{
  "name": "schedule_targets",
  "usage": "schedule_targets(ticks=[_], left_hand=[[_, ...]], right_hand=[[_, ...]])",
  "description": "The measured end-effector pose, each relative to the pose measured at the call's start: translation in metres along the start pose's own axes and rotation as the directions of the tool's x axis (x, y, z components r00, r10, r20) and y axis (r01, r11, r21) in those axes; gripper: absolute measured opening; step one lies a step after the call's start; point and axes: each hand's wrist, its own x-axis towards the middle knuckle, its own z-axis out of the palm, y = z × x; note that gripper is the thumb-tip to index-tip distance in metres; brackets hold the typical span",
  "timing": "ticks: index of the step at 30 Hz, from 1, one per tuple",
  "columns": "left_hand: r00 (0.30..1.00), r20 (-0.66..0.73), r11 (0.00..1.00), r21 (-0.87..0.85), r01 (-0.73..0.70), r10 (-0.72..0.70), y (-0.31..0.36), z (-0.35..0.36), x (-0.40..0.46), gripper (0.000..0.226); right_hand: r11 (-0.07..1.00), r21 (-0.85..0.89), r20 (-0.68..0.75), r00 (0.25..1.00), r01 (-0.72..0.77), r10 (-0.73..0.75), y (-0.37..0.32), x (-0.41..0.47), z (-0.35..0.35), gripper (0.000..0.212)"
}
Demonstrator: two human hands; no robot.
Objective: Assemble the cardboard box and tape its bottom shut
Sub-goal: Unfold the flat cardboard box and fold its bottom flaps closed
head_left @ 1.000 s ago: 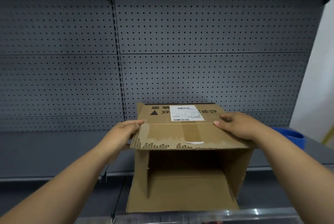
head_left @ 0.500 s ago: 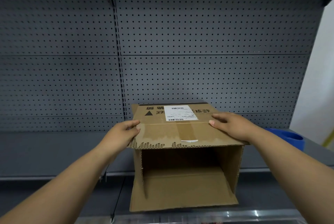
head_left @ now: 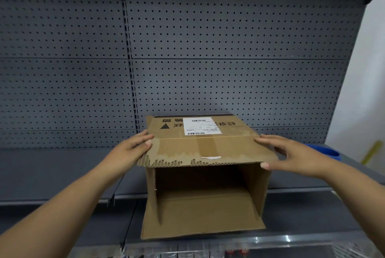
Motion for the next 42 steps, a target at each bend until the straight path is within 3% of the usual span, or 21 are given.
schedule_targets(ticks=[3, 5, 7, 9, 10, 12, 13, 18, 22, 25, 28, 34, 38, 42], left_hand=[[0.996, 0.059, 0.995, -0.085, -0.059, 0.064, -0.007, -0.005, -0.006, 0.046], [0.997, 0.071, 0.999, -0.044, -0.028, 0.031, -0.082, -0.018, 0.014, 0.042], [1.0, -0.022, 0.997, -0.081, -0.016, 0.014, -0.122, -0.037, 0.03, 0.051], [0.992, 0.041, 0.993, -0.011, -0.117, 0.118, -0.077, -0.027, 0.013, 0.037], [0.998, 0.003, 0.998, 0.018, -0.067, 0.067, -0.035, -0.016, 0.008, 0.025], [0.985, -0.099, 0.989, 0.058, -0.137, 0.142, -0.011, -0.001, -0.002, 0.027], [0.962, -0.158, 0.974, 0.088, -0.21, 0.221, -0.014, 0.002, 0.001, 0.029], [0.91, -0.363, 0.979, 0.042, -0.199, 0.201, -0.014, 0.011, 0.017, 0.023], [0.889, -0.426, 0.986, 0.06, -0.154, 0.165, -0.013, 0.016, 0.023, 0.059], [0.874, -0.436, 0.973, 0.178, -0.15, 0.214, -0.008, 0.022, 0.026, 0.071], [0.862, -0.438, 0.949, 0.286, -0.136, 0.255, -0.005, 0.027, 0.027, 0.072], [0.817, -0.429, 0.893, 0.399, -0.21, 0.384, -0.004, 0.033, 0.029, 0.064], [0.86, -0.372, 0.911, 0.347, -0.222, 0.351, -0.007, 0.028, 0.031, 0.055], [0.923, -0.191, 0.915, 0.301, -0.268, 0.333, -0.015, 0.014, 0.028, 0.054]], right_hand=[[0.999, 0.033, -0.131, 0.991, 0.027, -0.023, -0.006, 0.003, 0.0, 0.068], [0.996, 0.075, -0.228, 0.973, 0.052, -0.034, -0.01, 0.005, -0.001, 0.049], [0.991, 0.115, -0.322, 0.946, 0.067, -0.027, -0.017, 0.01, -0.001, 0.028], [0.987, 0.148, -0.388, 0.922, 0.062, 0.0, -0.021, 0.017, -0.001, 0.018], [0.984, 0.166, -0.408, 0.913, 0.058, 0.015, -0.023, 0.021, 0.0, 0.022], [0.977, 0.209, -0.433, 0.9, 0.051, 0.046, -0.026, 0.027, 0.0, 0.032], [0.973, 0.226, -0.438, 0.897, 0.043, 0.062, -0.028, 0.031, 0.001, 0.036], [0.914, 0.389, -0.414, 0.908, 0.114, 0.063, -0.022, 0.037, 0.009, 0.05], [0.923, 0.295, -0.499, 0.864, 0.247, -0.072, -0.014, 0.027, 0.023, 0.059], [0.957, 0.1, -0.475, 0.858, 0.271, -0.193, 0.0, 0.023, 0.029, 0.054], [0.975, 0.014, -0.423, 0.885, 0.221, -0.194, 0.018, 0.023, 0.024, 0.043], [0.969, -0.213, -0.175, 0.97, 0.128, -0.166, 0.032, 0.023, 0.007, 0.063], [0.952, -0.287, -0.079, 0.988, 0.107, -0.135, 0.031, 0.023, -0.007, 0.071], [0.908, -0.399, -0.022, 0.988, 0.132, -0.153, 0.034, 0.027, -0.015, 0.092]])
